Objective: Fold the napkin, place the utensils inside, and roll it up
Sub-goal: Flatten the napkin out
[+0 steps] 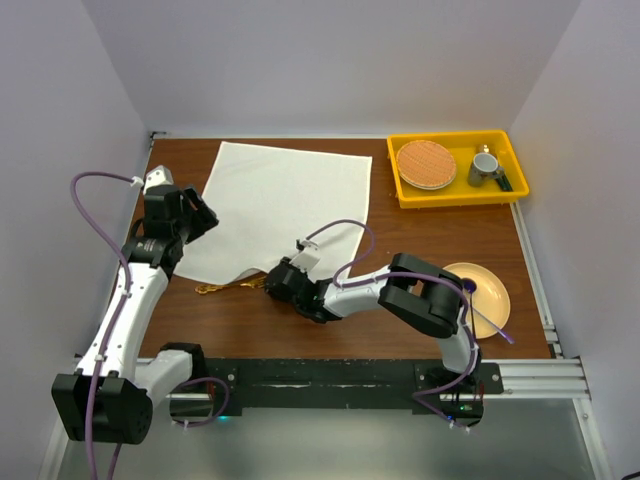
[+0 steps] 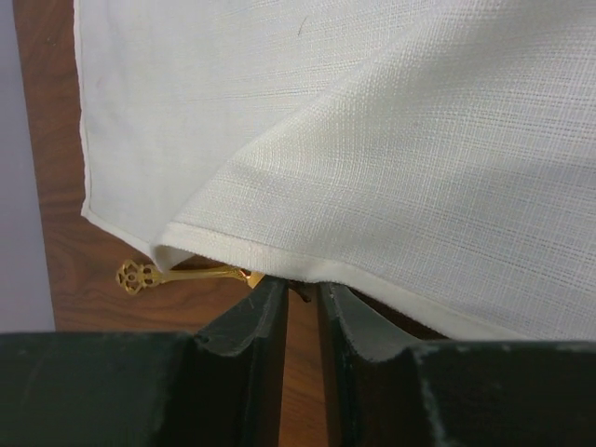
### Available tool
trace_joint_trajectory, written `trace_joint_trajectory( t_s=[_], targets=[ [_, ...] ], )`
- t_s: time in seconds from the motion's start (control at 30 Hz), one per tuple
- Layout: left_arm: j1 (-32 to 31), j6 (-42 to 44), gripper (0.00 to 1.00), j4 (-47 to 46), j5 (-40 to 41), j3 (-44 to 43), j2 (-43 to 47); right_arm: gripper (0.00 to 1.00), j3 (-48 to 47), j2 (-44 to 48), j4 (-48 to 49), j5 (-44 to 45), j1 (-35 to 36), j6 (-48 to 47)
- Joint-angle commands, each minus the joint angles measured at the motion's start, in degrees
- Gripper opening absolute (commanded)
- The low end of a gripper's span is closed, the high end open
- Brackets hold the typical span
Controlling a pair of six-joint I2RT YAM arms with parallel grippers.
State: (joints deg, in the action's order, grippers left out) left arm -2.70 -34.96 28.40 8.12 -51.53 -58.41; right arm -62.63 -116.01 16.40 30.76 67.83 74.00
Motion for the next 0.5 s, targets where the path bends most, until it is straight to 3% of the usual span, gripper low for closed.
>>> trace_joint_trajectory(
  t_s=[0.0, 0.1, 0.47],
  targets=[
    [0.3, -0.4, 0.70, -0.7, -0.8, -0.1, 1.2, 0.14, 0.6, -0.8, 1.0, 4.4, 0.3, 1.5],
    [0.3, -0.5, 0.70, -0.6, -0.7, -0.2, 1.3, 0.00, 1.5, 0.0, 2.5, 3.1, 0.4, -1.0],
    [0.2, -0.7, 0.70, -0.8, 0.2, 0.1, 1.1, 0.00, 9.0, 8.8, 1.4, 1.1, 4.1, 1.8]
  ],
)
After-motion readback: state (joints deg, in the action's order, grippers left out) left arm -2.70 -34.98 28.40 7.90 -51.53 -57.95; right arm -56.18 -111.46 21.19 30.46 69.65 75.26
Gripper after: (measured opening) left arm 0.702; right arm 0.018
